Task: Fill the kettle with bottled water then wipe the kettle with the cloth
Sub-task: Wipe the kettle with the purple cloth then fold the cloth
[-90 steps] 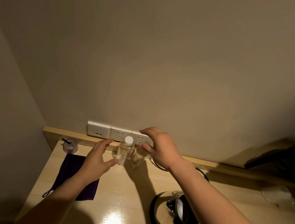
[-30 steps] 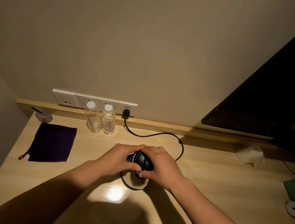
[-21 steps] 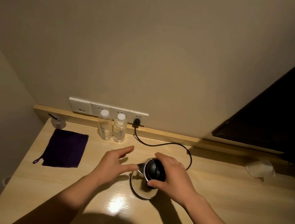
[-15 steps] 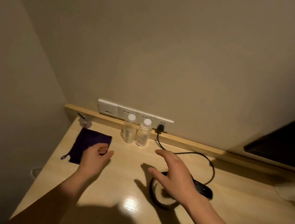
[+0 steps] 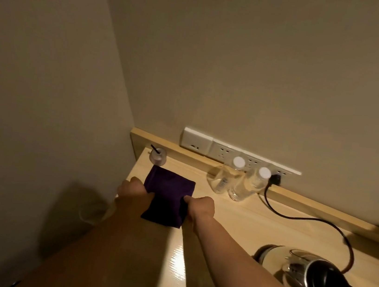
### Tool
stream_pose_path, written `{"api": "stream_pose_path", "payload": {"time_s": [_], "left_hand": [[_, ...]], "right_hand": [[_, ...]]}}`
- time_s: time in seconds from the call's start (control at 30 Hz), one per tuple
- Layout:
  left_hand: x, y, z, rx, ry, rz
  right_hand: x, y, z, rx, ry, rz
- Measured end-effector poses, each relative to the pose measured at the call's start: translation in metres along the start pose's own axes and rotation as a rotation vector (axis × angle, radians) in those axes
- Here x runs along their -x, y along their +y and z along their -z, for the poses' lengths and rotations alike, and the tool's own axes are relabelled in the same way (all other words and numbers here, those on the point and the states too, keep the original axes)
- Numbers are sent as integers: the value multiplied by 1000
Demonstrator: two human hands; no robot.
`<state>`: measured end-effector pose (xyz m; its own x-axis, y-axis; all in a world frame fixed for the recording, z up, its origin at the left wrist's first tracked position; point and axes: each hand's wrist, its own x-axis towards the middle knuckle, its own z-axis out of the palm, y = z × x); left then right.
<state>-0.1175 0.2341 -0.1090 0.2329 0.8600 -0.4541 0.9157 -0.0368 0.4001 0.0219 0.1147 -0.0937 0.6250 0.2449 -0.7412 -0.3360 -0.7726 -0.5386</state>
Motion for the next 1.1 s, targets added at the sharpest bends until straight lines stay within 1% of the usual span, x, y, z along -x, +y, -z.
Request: {"api": "stream_pose_path", "payload": {"time_s": [0.03,0.1,0.2,0.3,0.37,0.4,0.43,0.5,0.53,0.57,0.6,0.63,0.67,0.7,0.8,0.83,0.87,0.9,0.93,0.97,1.03,1.1], "left_hand": [[-2,0,-4,50,0,-12],[-8,2,-10,152,-32,16],[-15,6,-15,184,-117,29],[-19,8,-16,123,-185,-18],[-23,6,-19,120,-286,14],[-23,4,-18,225,-336,71],[-21,4,-15,398,-379,134],[-12,2,-6,835,-469,272],[-1,-1,-2,1075,-581,368],[11,-4,0,1301,-735,432],[28,-4,3,1491,-888,417],[46,2,5,1628,-1033,300],[64,9,4,1711,-1095,137],[77,17,5,1777,-1165,80],[114,53,1,1844,-1312,-28],[124,65,-1,1842,-1310,-96],[132,78,-1,1817,-1267,-151],[139,91,-3,1786,-1221,-183],[146,102,-8,1767,-1216,-212],[154,111,-16,1745,-1232,-207],[163,122,-27,1617,-1136,-56],[167,132,-34,1620,-1187,11]], "right_hand": [[-4,0,-7,-16,19,-23],[-11,2,-19,-49,36,-55],[-10,4,-32,-92,29,-72],[1,0,-30,-110,20,78],[16,-5,-21,-185,-36,175],[25,-8,-14,-249,-72,200],[34,-12,-5,-315,-114,210],[52,-22,15,-458,-222,212],[62,-26,27,-524,-288,214],[72,-31,40,-570,-352,222],[82,-34,53,-609,-411,233],[92,-35,67,-639,-459,247],[100,-36,80,-670,-506,256],[108,-35,92,-700,-543,264],[127,-29,131,-748,-596,285],[132,-24,145,-750,-594,292],[136,-19,159,-742,-583,299],[139,-12,173,-726,-569,303],[142,-4,187,-712,-553,308],[145,3,201,-698,-527,314],[148,20,228,-639,-438,334],[150,38,256,-513,-282,370]]}}
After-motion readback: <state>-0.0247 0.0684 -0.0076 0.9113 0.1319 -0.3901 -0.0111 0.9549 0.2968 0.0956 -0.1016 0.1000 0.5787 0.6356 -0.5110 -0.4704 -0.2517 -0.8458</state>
